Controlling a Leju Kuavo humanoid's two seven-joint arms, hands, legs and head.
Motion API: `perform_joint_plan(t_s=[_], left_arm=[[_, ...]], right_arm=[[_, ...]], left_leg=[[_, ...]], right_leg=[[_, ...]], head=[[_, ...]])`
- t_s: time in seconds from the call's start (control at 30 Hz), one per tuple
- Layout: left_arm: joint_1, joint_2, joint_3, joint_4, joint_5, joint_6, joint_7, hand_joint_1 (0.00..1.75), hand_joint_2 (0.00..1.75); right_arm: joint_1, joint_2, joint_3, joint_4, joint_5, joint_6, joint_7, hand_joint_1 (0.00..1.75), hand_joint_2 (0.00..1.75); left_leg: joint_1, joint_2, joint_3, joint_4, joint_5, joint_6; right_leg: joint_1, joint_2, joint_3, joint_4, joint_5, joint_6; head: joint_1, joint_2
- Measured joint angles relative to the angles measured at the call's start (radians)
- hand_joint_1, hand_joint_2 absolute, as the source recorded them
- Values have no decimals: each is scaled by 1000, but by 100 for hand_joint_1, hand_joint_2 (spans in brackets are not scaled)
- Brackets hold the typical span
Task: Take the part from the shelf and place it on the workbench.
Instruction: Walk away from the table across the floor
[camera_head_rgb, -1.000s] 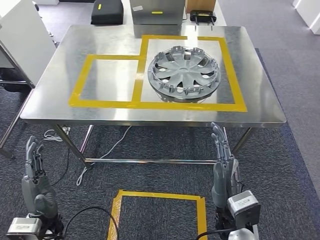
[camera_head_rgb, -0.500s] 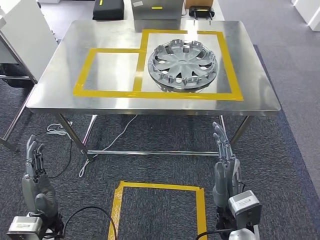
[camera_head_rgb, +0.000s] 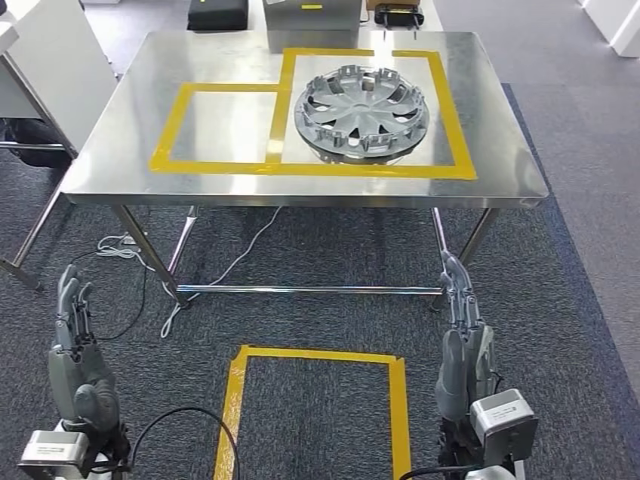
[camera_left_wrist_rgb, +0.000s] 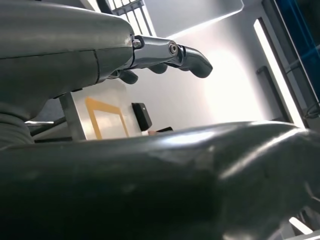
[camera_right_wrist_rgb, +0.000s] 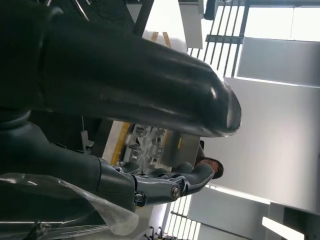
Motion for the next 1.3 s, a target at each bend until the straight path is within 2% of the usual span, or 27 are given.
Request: perform_joint_plan(t_s=[0.07,0.13,0.2,0.23,0.27,0.3,0.37,0.43,0.47,0.5,0.57,0.6,0.63,0.7,0.73,0.77,0.8,0.87,0.93,1.0,1.07,1.1,1.17,1.2,1.23,1.27,1.3], left_arm=[[-3,-1,-4,2,0,5,0,0,0],[-5,-3,-7,3,-1,9,0,0,0],[-4,-3,-9,4,-2,13,0,0,0],[-4,-3,-10,4,-3,15,0,0,0],[-3,-3,-9,4,-3,17,0,0,0],[-1,-3,-9,4,-3,19,0,0,0],[5,-3,-8,2,-1,23,0,0,0],[16,-2,-5,-5,4,24,-1,0,0],[22,-2,-4,-8,6,22,-2,0,0],[25,-2,-3,-10,6,19,-2,0,0],[27,-2,-1,-11,6,12,-2,0,0],[27,-2,-1,-11,6,10,-2,0,0],[26,-2,0,-11,6,8,-2,0,0],[24,-2,0,-10,6,7,-1,0,0],[23,-2,0,-10,6,7,-1,0,0],[22,-2,0,-9,6,8,-1,0,0],[21,-2,-1,-9,6,9,-1,0,0],[19,-2,-1,-8,5,10,-1,0,0],[14,-2,-2,-8,5,12,-1,0,0],[7,-2,-5,-7,5,14,-1,0,0],[3,-2,-7,-7,5,18,-1,0,0],[2,-2,-7,-7,5,20,-1,0,0],[3,-2,-8,-7,7,24,-1,0,0],[3,-2,-7,-7,9,26,-1,0,0],[4,-2,-7,-7,12,27,0,0,0],[5,-1,-6,-7,15,27,0,0,0],[7,0,-6,-7,19,27,0,0,0]], right_arm=[[2,0,-7,-1,0,6,-4,0,0],[2,0,-11,-1,0,11,-7,0,0],[2,0,-13,-1,1,16,-7,0,0],[2,0,-13,-1,1,17,-7,0,0],[1,0,-13,-1,2,19,-7,0,0],[1,0,-13,-1,3,20,-7,0,0],[-3,0,-11,-1,6,22,-5,0,0],[-9,0,-7,-1,10,21,-4,0,0],[-12,0,-5,0,12,19,-3,0,0],[-14,0,-2,0,14,16,-1,0,0],[-16,0,0,1,18,8,2,0,0],[-16,0,1,1,18,4,3,0,0],[-16,0,2,1,18,0,3,0,0],[-13,0,2,1,13,-6,4,0,0],[-10,0,1,1,10,-8,4,0,0],[-8,0,0,1,7,-8,3,0,0],[-5,0,-1,1,4,-8,2,0,0],[-2,0,-2,1,0,-8,0,0,0],[-1,0,-3,0,-1,-8,-1,0,0],[0,-1,-4,-1,-1,-6,-3,0,0],[1,-1,-5,-1,-1,-1,-3,0,0],[0,-1,-6,-1,-1,2,-3,0,0],[-2,-1,-5,-1,-1,10,0,0,0],[-4,-1,-5,0,-1,13,2,0,0],[-5,-1,-4,0,0,15,4,0,0],[-7,-1,-4,1,1,16,6,0,0],[-9,-1,-4,2,2,16,8,0,0]], left_leg=[[3,4,-14,-7,17,16],[6,9,-33,-12,39,31],[4,10,-61,-10,59,36],[3,10,-75,-8,69,36],[3,11,-89,-6,79,35],[3,11,-103,-3,87,34],[2,10,-125,5,102,27],[-1,10,-138,13,117,18],[-2,10,-143,14,126,12],[-2,10,-145,15,134,7],[1,8,-153,22,128,-3],[2,7,-162,44,100,-9],[3,6,-173,83,56,-14],[6,5,-198,207,-43,-24],[7,5,-204,263,-65,-26],[7,5,-199,296,-64,-27],[7,5,-179,294,-41,-26],[6,5,-98,197,13,-19],[4,4,-13,66,12,-9],[-1,4,15,8,-6,2],[0,6,2,-2,7,16],[1,8,-7,-5,18,24],[3,11,-31,-7,42,36],[2,11,-47,-6,54,39],[1,12,-63,-5,66,41],[-1,12,-80,-3,77,41],[-2,12,-96,0,88,40]], right_leg=[[-1,3,-12,9,-14,11],[-3,6,-40,82,-91,20],[-5,6,-72,212,-176,26],[-6,6,-78,262,-190,27],[-6,6,-70,282,-182,28],[-6,6,-46,267,-156,28],[-5,6,50,142,-109,24],[-3,8,142,4,-110,17],[-1,9,163,-30,-118,15],[0,9,163,-41,-118,10],[-3,4,144,-40,-105,-6],[-4,1,133,-41,-96,-16],[-6,-2,123,-42,-86,-24],[-5,-5,102,-40,-66,-31],[-4,-5,89,-37,-55,-31],[-3,-6,75,-33,-45,-30],[-3,-5,59,-28,-35,-29],[-2,-4,28,-13,-22,-25],[0,-2,7,0,-11,-17],[2,-2,-3,4,4,-5],[0,-1,-8,4,10,7],[-1,1,-17,17,-10,12],[-3,5,-48,99,-97,19],[-4,5,-65,164,-147,22],[-5,5,-77,227,-180,24],[-5,5,-79,271,-190,26],[-5,5,-67,285,-178,26]], head=[[0,0],[4,0],[9,0],[9,0],[10,0],[10,0],[10,0],[10,0],[10,0],[10,0],[10,0],[7,0],[5,0],[1,0],[1,0],[1,0],[1,0],[1,0],[1,0],[2,0],[2,0],[3,0],[6,0],[8,0],[9,0],[10,0],[10,0]])
